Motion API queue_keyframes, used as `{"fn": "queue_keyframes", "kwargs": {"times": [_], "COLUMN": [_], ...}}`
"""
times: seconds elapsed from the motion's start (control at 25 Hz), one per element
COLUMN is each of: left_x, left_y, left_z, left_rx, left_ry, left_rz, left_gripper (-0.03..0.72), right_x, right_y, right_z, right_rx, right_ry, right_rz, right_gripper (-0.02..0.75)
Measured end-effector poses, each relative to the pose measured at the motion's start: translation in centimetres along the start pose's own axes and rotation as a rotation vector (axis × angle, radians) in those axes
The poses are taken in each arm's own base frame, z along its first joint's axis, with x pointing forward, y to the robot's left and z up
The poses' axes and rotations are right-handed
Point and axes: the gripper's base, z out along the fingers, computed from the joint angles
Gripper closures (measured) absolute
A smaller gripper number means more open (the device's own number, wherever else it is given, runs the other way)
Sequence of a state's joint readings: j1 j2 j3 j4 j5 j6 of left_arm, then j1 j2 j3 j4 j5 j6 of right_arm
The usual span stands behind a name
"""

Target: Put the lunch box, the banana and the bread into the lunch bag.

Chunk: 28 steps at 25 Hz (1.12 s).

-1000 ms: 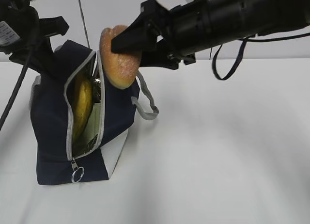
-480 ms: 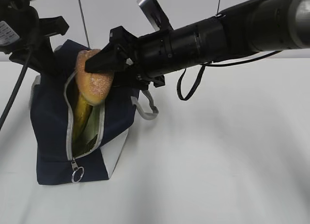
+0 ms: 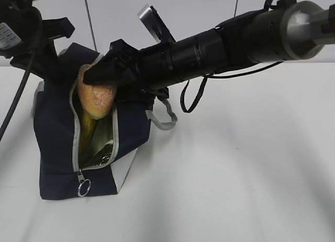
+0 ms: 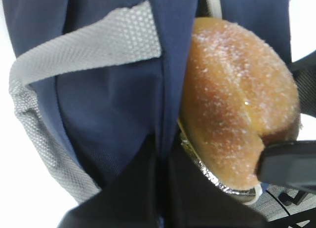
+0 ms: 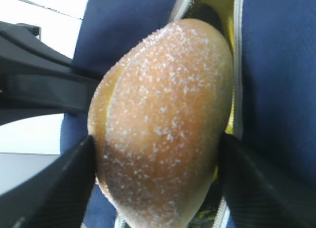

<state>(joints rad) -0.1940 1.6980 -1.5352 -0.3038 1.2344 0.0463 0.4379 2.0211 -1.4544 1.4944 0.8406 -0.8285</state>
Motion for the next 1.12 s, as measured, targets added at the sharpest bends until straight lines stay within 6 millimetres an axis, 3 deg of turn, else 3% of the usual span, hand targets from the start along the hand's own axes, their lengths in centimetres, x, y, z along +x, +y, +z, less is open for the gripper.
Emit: {"fn": "queue_keyframes", "kwargs": {"times": [0.16, 0.56, 0.88, 1.12], "left_x": [0.0, 0.0, 0.0, 0.0], "left_y": [0.0, 0.0, 0.0, 0.0], "left_z": [0.0, 0.0, 0.0, 0.0], "left_rx": [0.001, 0.003, 0.003, 0.003], "left_ry": [0.0, 0.0, 0.0, 0.0], "left_rz": [0.0, -0.001, -0.001, -0.001], "left_gripper": [0.69, 0.69, 0.69, 0.69], "right_x": [0.0, 0.1, -2.4, -2.4], "right_y": [0.1, -0.1, 1.5, 0.9], "right_z": [0.0, -0.4, -4.0, -5.8], "right_rx": [-0.007, 0.004, 0.034, 0.136], "right_ry": [0.007, 0.046, 0.025, 0.094], "right_rz": [-0.003, -0.046, -0.193, -0.267], "right_gripper": [0.094, 0.084, 0.108, 0.123]}}
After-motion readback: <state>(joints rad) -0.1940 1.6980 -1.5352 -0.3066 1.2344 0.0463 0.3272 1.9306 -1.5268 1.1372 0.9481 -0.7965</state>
